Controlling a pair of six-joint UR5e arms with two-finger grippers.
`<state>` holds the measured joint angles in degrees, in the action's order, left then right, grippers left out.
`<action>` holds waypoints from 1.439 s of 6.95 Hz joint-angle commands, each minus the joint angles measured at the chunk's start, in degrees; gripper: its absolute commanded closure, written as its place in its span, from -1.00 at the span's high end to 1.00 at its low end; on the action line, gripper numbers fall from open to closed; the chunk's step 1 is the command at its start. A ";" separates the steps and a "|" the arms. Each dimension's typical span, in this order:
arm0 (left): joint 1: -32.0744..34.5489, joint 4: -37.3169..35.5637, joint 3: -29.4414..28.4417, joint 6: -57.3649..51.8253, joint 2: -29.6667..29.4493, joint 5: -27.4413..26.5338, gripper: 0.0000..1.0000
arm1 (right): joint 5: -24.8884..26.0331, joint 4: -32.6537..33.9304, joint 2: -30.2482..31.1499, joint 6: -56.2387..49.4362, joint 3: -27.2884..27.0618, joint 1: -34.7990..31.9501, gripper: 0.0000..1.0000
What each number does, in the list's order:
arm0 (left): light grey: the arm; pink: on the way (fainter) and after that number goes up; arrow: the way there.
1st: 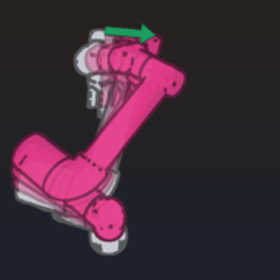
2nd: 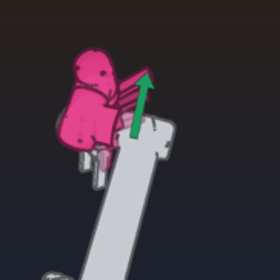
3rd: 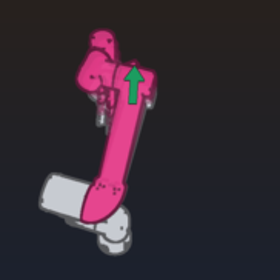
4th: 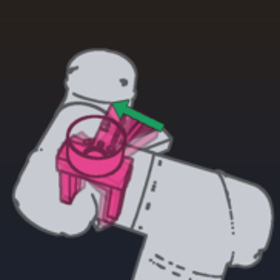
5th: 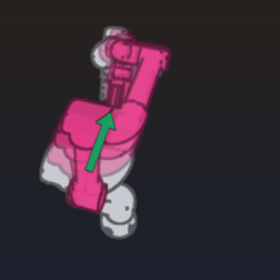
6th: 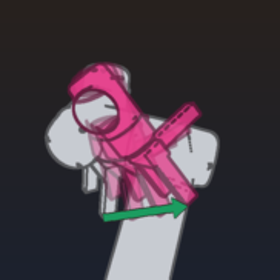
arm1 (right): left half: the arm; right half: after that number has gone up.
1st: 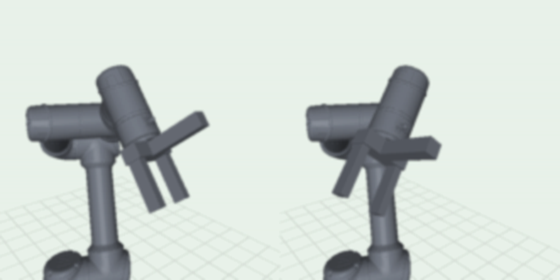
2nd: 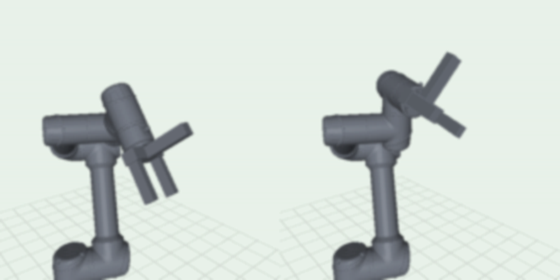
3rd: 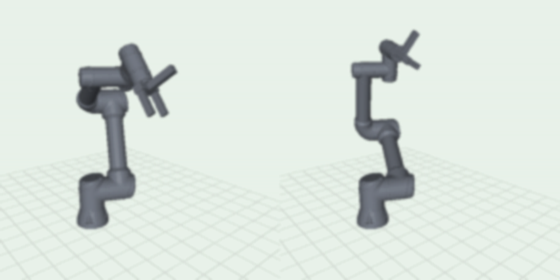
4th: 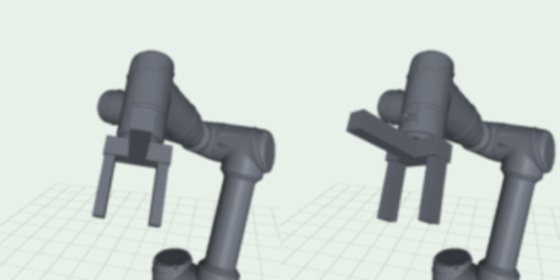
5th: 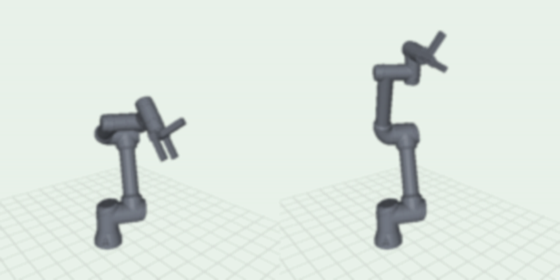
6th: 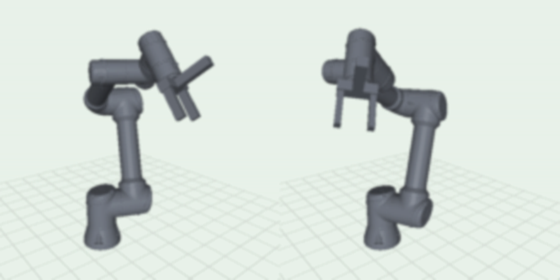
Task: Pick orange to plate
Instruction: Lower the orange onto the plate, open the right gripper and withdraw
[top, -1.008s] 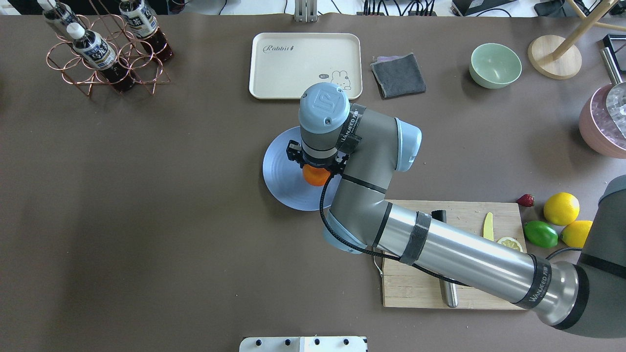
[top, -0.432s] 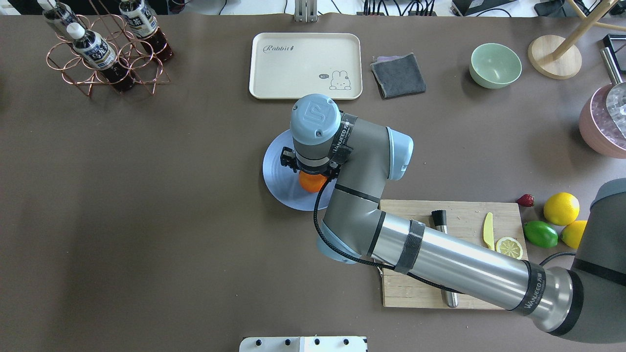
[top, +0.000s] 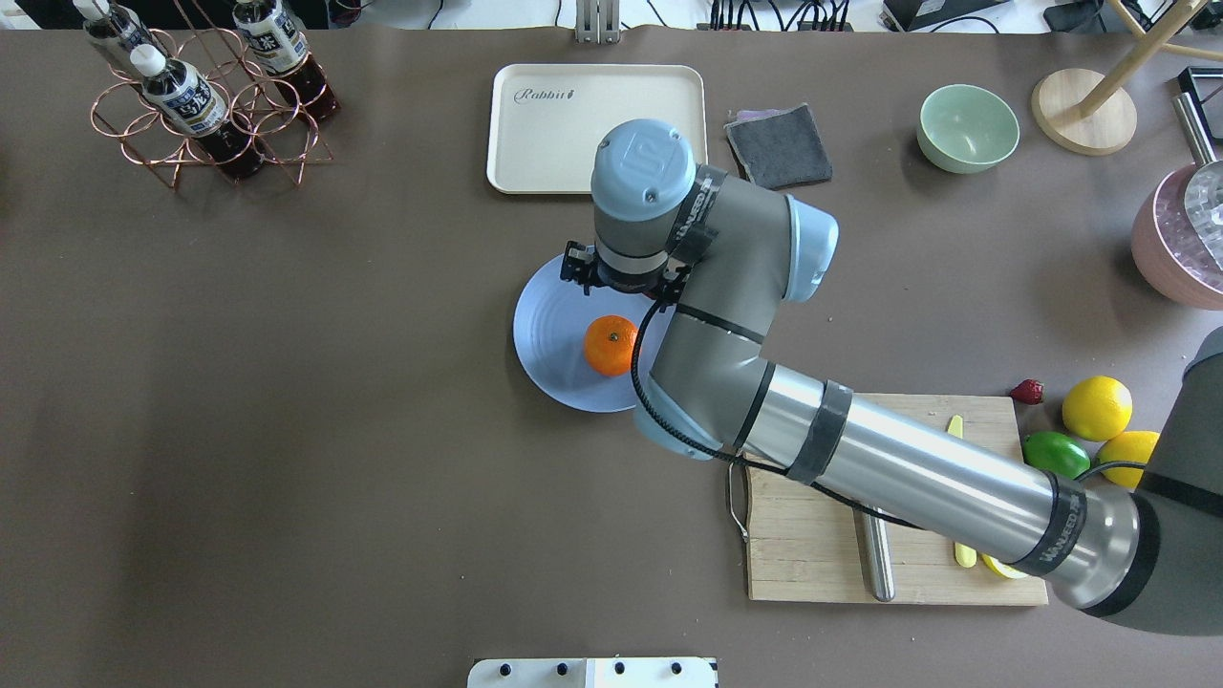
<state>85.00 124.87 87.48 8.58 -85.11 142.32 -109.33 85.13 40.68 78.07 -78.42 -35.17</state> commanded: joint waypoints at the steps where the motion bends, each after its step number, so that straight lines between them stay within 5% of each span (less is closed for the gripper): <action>1: 0.07 -0.15 -1.17 -0.06 0.03 -0.12 0.97 | -7.89 2.74 7.60 -12.87 -6.51 -9.79 1.00; 5: 1.56 -6.79 -0.30 -5.11 -0.58 -0.12 0.97 | -15.55 14.24 31.70 -51.44 -25.08 -30.71 1.00; 8: 7.44 -29.88 7.06 -21.81 -2.96 -1.08 0.97 | -20.54 17.79 41.46 -75.52 -25.91 -43.62 1.00; 10: 11.41 -30.13 7.53 -26.60 -1.73 -1.78 0.97 | -19.79 17.09 47.54 -78.07 -25.81 -47.70 1.00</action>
<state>94.86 95.94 94.40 -15.57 -87.14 141.00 -129.38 102.42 84.74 2.18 -104.33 -80.10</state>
